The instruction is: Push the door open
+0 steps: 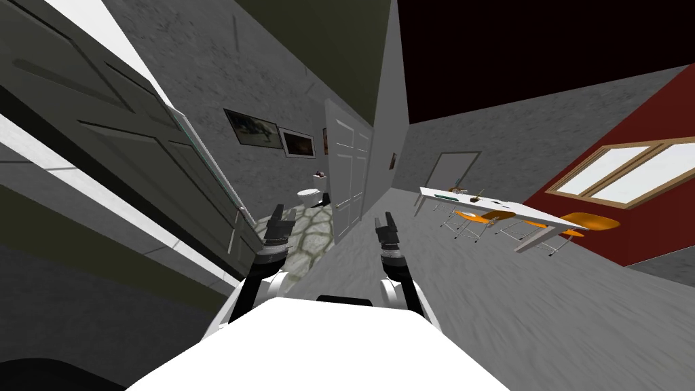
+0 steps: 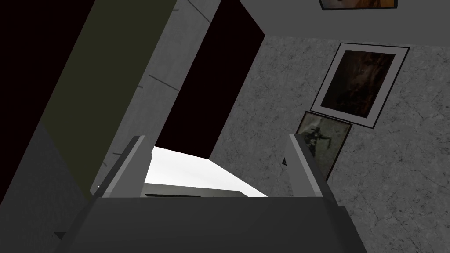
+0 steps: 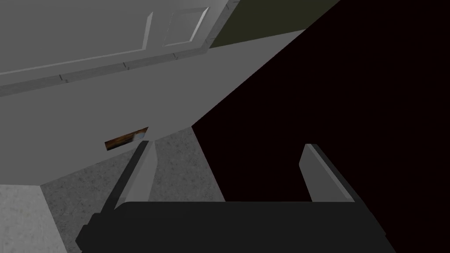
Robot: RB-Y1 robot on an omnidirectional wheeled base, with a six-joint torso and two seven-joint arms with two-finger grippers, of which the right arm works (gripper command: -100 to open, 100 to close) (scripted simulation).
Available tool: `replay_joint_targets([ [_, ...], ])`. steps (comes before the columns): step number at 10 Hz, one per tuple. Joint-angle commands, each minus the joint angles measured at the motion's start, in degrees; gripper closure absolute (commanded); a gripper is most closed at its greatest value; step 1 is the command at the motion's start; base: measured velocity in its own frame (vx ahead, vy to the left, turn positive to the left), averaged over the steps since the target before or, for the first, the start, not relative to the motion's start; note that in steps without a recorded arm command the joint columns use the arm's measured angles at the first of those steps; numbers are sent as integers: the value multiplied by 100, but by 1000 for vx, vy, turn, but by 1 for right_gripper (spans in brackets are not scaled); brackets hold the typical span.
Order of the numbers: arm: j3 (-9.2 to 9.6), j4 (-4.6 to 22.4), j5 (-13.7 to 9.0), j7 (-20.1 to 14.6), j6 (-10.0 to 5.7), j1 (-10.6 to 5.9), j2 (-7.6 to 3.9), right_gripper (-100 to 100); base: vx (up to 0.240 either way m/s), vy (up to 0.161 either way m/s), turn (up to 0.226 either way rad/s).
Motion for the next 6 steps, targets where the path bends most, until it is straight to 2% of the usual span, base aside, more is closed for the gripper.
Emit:
replay_joint_targets([
  [1,108,173,-9,-14,-51,-62,-43,-100,94,-6,-22],
  [6,481,713,-21,-33,-196,-276,-143,-100,100,-9,-26],
])
